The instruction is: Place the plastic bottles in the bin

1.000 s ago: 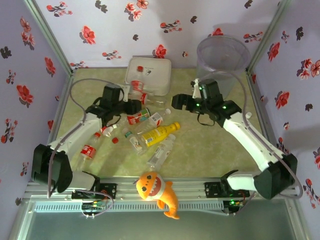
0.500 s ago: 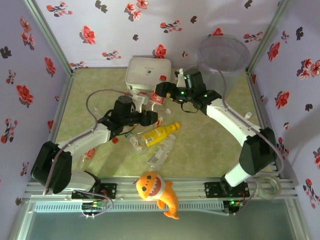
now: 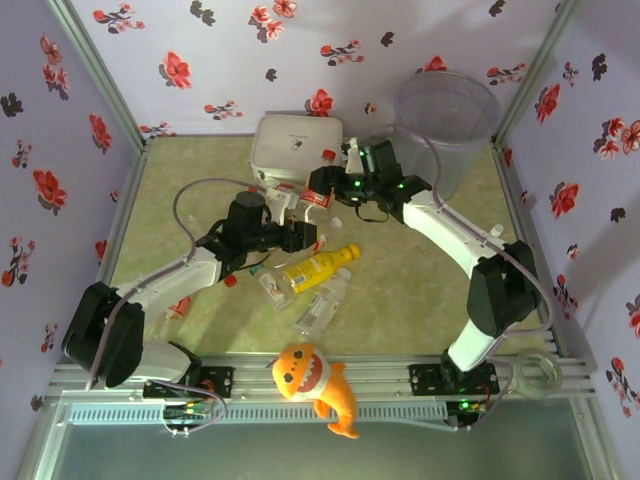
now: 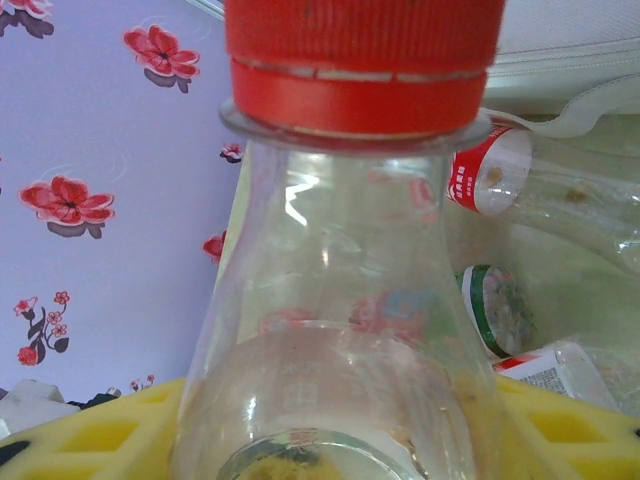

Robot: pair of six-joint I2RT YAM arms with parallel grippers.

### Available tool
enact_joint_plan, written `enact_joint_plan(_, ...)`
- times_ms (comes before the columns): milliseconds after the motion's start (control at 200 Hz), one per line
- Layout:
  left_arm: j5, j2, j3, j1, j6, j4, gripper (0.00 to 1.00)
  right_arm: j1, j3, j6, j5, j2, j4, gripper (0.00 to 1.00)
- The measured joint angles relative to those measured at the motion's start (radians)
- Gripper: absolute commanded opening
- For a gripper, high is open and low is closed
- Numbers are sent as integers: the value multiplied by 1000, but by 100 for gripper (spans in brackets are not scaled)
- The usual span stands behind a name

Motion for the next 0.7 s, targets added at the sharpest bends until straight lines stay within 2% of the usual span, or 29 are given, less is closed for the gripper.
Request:
enact_joint_plan(110,0,0,0,0,7,-3,21,0,0,-6,-2,0,-6,55)
enact_joint_plan(175,0,0,0,0,10,-5,31,0,2,-12,-2,0,-10,54)
enact_joint_plan(270,-1,0,0,0,15,-3,58,0,12,-25,-2,1,-23,52)
enact_joint_plan(375,4,-1,0,-3,30,-4,99,0,19,-47,0,2,-30,51)
enact_joint_plan(535,12,-39,-2,-13,40,-23,100,-5,68,-100,20,7,-64,50)
enact_joint_plan(700,-7,-173,-27,-13,51,-80,100,-8,193,-192,79,6,-151,50)
